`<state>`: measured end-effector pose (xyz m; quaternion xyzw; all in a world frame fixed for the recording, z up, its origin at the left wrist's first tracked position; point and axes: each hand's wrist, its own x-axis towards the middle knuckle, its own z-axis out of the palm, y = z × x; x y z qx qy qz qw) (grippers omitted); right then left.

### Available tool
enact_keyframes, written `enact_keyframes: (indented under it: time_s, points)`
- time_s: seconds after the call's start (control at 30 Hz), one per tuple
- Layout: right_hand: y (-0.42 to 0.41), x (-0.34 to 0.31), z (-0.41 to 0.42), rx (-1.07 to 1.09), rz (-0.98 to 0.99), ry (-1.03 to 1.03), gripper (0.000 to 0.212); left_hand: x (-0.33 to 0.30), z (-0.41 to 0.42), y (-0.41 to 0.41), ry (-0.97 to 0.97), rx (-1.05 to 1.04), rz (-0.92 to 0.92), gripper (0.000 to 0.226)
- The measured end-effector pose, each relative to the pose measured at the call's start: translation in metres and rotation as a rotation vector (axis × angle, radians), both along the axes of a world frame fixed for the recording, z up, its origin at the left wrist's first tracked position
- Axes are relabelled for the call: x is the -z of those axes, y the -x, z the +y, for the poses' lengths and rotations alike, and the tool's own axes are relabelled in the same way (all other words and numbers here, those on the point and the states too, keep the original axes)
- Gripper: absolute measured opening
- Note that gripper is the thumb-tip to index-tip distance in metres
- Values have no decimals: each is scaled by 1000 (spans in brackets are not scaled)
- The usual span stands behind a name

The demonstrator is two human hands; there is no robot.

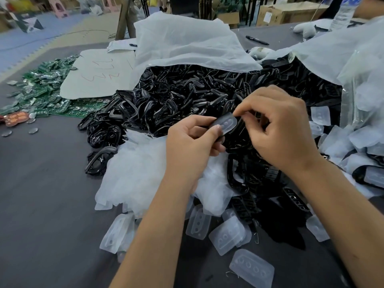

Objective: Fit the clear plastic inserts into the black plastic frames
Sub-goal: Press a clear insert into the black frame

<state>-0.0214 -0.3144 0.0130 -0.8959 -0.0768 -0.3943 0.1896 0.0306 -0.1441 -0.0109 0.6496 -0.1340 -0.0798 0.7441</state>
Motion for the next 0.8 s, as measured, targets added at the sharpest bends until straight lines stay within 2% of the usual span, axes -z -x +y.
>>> enact_keyframes:
  time_s: [0.1,0.2,0.27,0.4,0.53,0.67,0.8]
  points:
    - [-1,4,1,55,84,-274,22,2,-1,1,-56,-8,-52,12]
    - [-3,9,3,-13,330,-557,12,3,0,0,-73,9,-96,13]
    - [-3,11,3,-50,386,-644,8,2,1,0,-75,16,-117,14]
    - [-3,12,2,-70,390,-768,14,1,-1,1,-131,-17,-144,14]
    - [-2,9,2,-64,399,-722,17,1,-4,4,-225,-103,-214,9]
    - [-1,7,2,-60,396,-599,19,3,-3,2,-201,-111,-199,9]
    - [0,8,-1,-77,414,-564,17,4,-2,0,-167,-79,-182,7]
